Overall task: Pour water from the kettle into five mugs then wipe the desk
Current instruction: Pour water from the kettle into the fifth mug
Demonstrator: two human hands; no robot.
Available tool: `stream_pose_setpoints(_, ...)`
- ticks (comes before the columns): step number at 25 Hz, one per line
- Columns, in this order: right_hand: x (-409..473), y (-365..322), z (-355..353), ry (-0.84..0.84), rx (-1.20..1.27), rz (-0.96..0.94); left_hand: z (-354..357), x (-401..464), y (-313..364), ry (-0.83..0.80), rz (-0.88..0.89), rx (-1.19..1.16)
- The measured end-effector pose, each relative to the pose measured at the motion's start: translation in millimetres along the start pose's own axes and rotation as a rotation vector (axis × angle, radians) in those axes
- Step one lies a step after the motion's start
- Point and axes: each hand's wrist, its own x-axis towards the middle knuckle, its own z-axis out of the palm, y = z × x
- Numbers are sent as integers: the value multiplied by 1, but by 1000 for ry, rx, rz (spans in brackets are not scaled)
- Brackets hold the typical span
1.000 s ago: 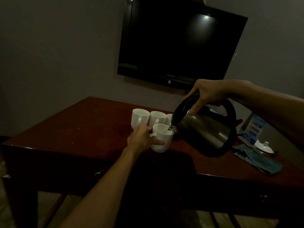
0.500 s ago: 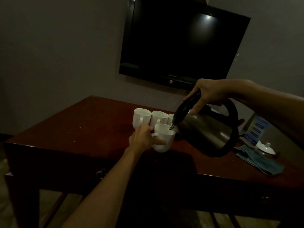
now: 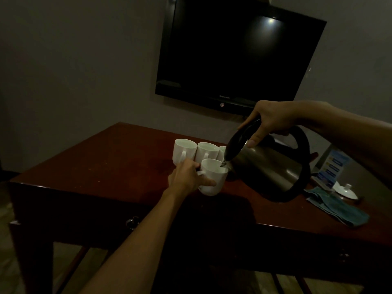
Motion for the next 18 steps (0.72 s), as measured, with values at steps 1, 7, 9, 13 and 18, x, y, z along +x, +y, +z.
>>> stream_pose_setpoints(1,-1,-2,0,9,-12,-4,0,0,0,3,-3,2)
stream_pose_setpoints(7,-5,-11,0,5,-47,-5,1,0,-1,3,11,17)
stream_pose_setpoints(9,-6,-12,0,0,-52,6,0,-1,0,3,5,18)
stream_pose_setpoints(13,-6,-14,0,11,-19,19,-1,-1,2,2,4,18)
stream_pose_setpoints(18,-8,-14,0,13,-25,18,-1,-2,3,-7,4,16)
